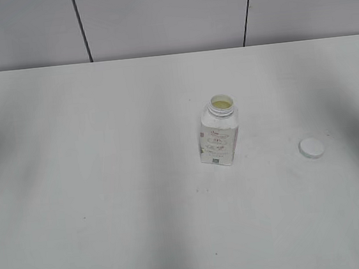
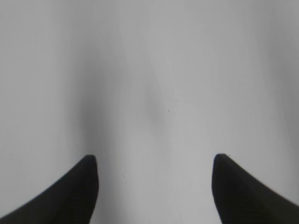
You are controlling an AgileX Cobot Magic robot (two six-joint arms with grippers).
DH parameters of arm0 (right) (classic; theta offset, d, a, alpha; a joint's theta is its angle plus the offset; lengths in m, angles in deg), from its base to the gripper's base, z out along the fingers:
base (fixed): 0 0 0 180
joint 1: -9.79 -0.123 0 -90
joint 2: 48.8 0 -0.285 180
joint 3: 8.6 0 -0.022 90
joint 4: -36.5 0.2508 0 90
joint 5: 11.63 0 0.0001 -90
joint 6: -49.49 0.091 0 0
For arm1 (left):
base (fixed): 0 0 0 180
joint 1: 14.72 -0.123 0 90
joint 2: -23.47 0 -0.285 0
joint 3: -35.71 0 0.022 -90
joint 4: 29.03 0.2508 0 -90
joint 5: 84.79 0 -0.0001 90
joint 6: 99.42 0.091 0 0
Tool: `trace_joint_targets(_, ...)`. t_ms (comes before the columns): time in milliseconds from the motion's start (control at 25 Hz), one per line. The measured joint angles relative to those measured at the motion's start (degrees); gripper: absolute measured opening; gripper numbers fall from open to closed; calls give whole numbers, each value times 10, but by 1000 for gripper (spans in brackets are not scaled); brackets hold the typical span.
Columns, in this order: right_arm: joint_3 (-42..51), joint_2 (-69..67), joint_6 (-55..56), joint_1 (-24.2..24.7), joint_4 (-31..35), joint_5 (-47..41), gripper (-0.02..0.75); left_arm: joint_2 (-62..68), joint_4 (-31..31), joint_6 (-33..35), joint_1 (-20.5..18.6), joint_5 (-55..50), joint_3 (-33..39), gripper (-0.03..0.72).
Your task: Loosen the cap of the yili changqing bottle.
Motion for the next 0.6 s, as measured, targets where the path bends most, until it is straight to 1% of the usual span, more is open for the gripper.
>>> trace_joint_targets(80, 21, 35, 1, 0, 0, 0, 586, -31, -8, 0, 0, 0, 31, 470)
trace_joint_targets(400, 118, 157, 3, 0, -1, -3, 586, -181, -19, 0, 0, 4, 197, 470)
trace_joint_targets(600, 166, 214, 11, 0, -1, -3, 586, -282, -26, 0, 0, 33, 289, 470)
